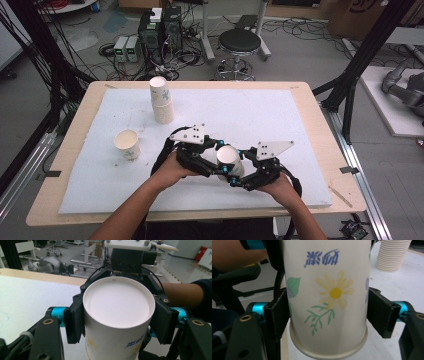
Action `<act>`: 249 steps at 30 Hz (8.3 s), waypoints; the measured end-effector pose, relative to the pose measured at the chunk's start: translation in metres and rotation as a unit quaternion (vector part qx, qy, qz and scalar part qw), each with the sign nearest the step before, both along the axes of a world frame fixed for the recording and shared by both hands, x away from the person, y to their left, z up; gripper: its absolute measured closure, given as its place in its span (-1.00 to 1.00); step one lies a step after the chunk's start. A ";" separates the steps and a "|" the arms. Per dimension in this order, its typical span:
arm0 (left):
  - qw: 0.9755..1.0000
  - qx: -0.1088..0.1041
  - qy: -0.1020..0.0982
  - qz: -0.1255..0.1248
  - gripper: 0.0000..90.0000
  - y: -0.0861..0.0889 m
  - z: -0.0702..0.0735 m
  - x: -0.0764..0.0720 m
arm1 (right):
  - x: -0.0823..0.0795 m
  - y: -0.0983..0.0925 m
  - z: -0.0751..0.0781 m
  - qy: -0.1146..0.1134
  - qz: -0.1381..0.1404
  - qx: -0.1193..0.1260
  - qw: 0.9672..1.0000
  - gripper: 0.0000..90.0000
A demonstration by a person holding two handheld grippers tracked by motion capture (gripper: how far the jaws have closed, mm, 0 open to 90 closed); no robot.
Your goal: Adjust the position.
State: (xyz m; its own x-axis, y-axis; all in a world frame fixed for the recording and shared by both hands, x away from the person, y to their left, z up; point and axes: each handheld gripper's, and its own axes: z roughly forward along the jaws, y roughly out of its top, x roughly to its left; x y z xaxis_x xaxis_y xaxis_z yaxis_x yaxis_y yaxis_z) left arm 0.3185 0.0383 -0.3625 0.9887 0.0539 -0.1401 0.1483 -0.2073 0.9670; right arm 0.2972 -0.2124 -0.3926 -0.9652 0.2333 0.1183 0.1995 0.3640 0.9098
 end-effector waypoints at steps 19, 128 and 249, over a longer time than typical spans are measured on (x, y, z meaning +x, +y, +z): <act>0.999 0.041 0.001 0.007 -0.65 0.003 0.001 -0.003 | 0.002 -0.001 0.002 0.000 0.011 -0.035 0.999 -0.20; 1.000 -0.005 -0.019 -0.021 -0.17 0.033 -0.014 -0.003 | -0.006 -0.023 -0.003 -0.025 0.006 0.015 1.000 -0.55; 0.981 0.189 -0.026 0.019 -0.25 0.005 -0.033 -0.004 | 0.016 0.025 0.063 0.018 0.040 -0.232 0.972 -0.51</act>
State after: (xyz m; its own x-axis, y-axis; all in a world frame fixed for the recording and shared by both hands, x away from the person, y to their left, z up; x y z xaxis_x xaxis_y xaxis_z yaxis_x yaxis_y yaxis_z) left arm 0.3144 0.0436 -0.3955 0.9903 0.1286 -0.0519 0.1147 -0.5486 0.8282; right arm 0.3136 -0.1879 -0.3292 -0.9795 0.1945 0.0524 0.1828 0.7496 0.6362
